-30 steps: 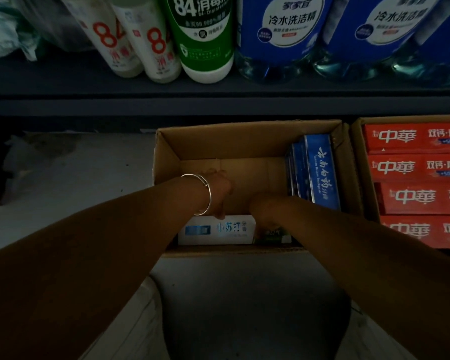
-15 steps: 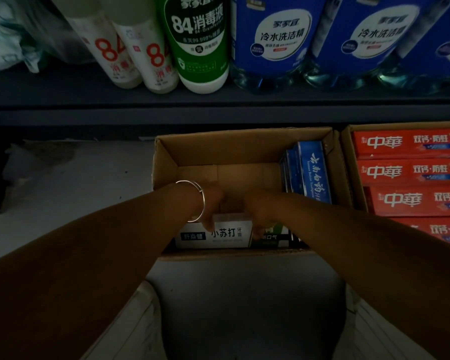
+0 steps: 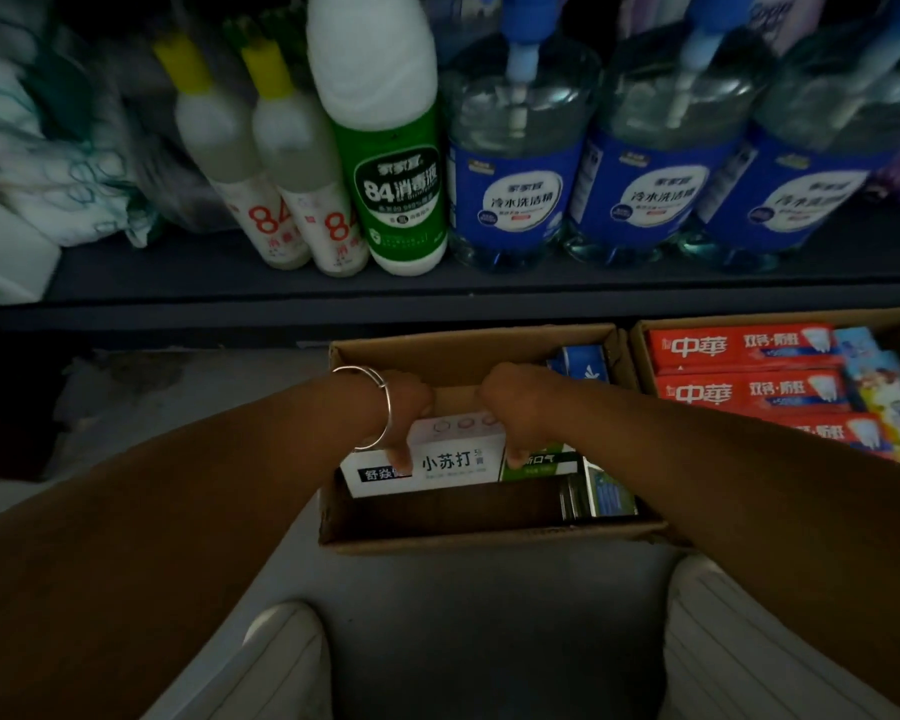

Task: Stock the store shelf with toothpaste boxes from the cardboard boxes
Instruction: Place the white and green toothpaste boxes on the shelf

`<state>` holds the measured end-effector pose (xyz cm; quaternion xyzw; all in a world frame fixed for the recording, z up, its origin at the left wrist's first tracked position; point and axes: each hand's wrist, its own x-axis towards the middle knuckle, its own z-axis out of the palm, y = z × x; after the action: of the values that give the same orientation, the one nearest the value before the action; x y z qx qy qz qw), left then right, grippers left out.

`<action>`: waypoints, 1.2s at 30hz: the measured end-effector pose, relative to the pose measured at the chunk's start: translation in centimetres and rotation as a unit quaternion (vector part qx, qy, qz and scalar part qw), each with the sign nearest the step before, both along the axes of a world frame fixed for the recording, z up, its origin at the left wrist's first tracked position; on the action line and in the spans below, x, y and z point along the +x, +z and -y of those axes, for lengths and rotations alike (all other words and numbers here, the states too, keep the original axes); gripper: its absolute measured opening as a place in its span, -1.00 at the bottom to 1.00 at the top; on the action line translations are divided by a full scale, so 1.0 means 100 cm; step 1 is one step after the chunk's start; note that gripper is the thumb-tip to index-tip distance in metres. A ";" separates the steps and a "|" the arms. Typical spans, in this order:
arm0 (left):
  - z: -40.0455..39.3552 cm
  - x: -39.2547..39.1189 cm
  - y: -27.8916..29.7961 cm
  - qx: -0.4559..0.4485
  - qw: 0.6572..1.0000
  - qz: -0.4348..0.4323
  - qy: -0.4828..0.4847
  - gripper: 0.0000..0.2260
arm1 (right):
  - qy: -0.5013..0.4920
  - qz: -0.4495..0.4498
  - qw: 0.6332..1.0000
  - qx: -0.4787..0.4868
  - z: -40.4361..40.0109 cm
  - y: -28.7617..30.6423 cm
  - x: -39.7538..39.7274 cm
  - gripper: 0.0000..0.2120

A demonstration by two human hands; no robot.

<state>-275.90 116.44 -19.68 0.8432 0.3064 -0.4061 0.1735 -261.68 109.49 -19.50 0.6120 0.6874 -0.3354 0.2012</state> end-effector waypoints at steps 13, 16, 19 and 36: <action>0.010 0.017 0.132 0.078 0.990 0.115 0.016 -0.37 | 0.032 0.073 0.991 0.108 0.011 0.117 0.031 -0.46; 0.016 0.020 0.164 0.107 0.985 0.136 0.023 -0.34 | 0.016 0.079 0.986 0.143 0.018 0.153 0.038 -0.47; 0.025 0.026 0.199 0.138 0.978 0.156 0.017 -0.38 | 0.013 0.097 0.979 0.177 0.026 0.189 0.043 -0.46; 0.040 0.046 0.345 0.246 0.937 0.246 0.018 -0.42 | -0.048 0.137 0.930 0.337 0.047 0.337 0.068 -0.63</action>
<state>-271.26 112.45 14.82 0.9274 0.3598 -0.0945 0.0382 -254.84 104.83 14.24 0.7160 0.6956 -0.0058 0.0587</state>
